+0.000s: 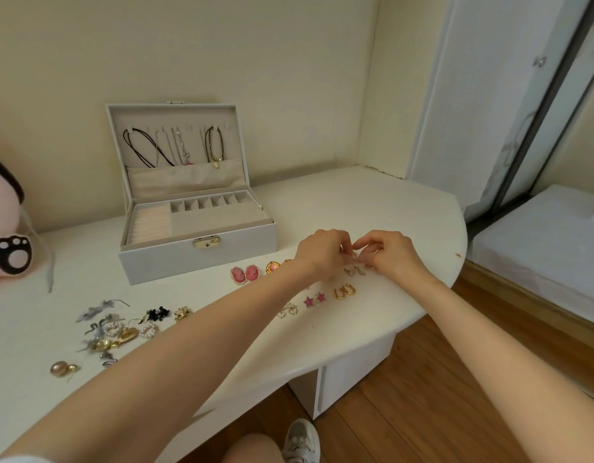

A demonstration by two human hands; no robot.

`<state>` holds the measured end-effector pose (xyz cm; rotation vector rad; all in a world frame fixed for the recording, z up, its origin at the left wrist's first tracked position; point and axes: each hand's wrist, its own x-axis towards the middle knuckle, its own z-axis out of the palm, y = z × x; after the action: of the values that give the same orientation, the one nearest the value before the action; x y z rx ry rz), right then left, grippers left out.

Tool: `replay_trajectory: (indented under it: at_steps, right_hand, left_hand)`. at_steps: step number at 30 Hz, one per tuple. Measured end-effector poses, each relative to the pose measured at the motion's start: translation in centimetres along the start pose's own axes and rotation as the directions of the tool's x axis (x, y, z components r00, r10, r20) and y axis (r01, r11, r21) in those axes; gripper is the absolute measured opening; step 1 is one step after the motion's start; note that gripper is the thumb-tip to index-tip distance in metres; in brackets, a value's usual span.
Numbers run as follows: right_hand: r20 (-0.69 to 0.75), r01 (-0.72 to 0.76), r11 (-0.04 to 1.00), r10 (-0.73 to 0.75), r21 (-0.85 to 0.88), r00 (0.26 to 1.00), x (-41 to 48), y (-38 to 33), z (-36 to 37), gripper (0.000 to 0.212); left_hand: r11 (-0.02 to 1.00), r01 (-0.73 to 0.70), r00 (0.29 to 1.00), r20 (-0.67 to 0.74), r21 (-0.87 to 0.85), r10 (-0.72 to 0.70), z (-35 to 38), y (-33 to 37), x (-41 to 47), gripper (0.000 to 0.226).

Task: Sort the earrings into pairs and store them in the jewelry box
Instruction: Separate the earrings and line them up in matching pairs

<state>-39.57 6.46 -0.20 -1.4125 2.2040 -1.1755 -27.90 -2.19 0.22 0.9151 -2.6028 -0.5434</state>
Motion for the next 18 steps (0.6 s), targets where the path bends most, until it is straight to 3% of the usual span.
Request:
replay_trajectory:
  at_steps: [12,18]
  right_hand:
    - [0.068,0.148,0.988,-0.151,0.044,0.986,-2.4,-4.9,0.6,0.014]
    - [0.142,0.229,0.972,-0.233,0.045,0.962,-4.4,-7.6,2.4,0.019]
  left_hand:
    - [0.988,-0.153,0.988,-0.007,-0.009,0.153,-4.5,-1.0,-5.5,0.01]
    - [0.988,-0.13,0.991,0.025,-0.082,0.132,-6.8,-2.6,-9.2,0.009]
